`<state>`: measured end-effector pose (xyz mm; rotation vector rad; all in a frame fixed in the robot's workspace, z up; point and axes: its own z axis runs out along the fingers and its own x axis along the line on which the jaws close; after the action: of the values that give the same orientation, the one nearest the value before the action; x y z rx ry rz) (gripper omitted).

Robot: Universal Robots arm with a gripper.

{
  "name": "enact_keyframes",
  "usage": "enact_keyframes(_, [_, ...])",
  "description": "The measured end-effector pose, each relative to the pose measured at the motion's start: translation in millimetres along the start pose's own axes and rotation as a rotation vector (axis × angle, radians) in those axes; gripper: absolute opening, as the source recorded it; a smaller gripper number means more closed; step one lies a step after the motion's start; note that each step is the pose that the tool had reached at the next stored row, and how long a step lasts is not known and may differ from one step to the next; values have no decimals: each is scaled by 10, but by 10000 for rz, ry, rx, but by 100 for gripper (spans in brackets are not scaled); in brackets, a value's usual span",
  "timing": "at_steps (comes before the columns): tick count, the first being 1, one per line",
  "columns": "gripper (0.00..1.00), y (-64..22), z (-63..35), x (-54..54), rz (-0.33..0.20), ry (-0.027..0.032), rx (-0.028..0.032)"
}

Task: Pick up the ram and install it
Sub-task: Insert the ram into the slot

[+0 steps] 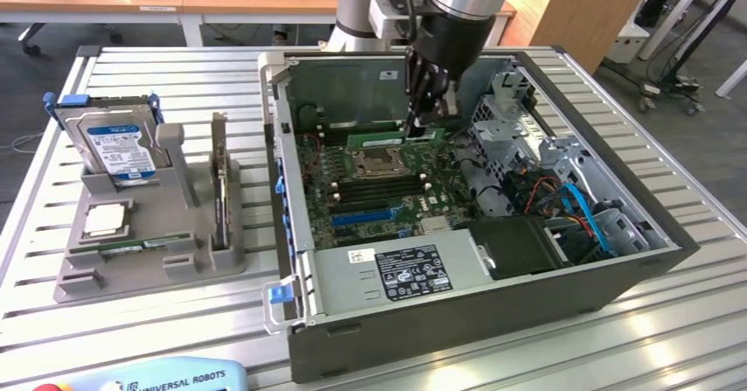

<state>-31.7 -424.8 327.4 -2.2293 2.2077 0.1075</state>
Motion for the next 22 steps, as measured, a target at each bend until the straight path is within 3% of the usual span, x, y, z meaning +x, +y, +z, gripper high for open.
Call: enact_keyframes(22, [11,-8,166,8,0,0,0])
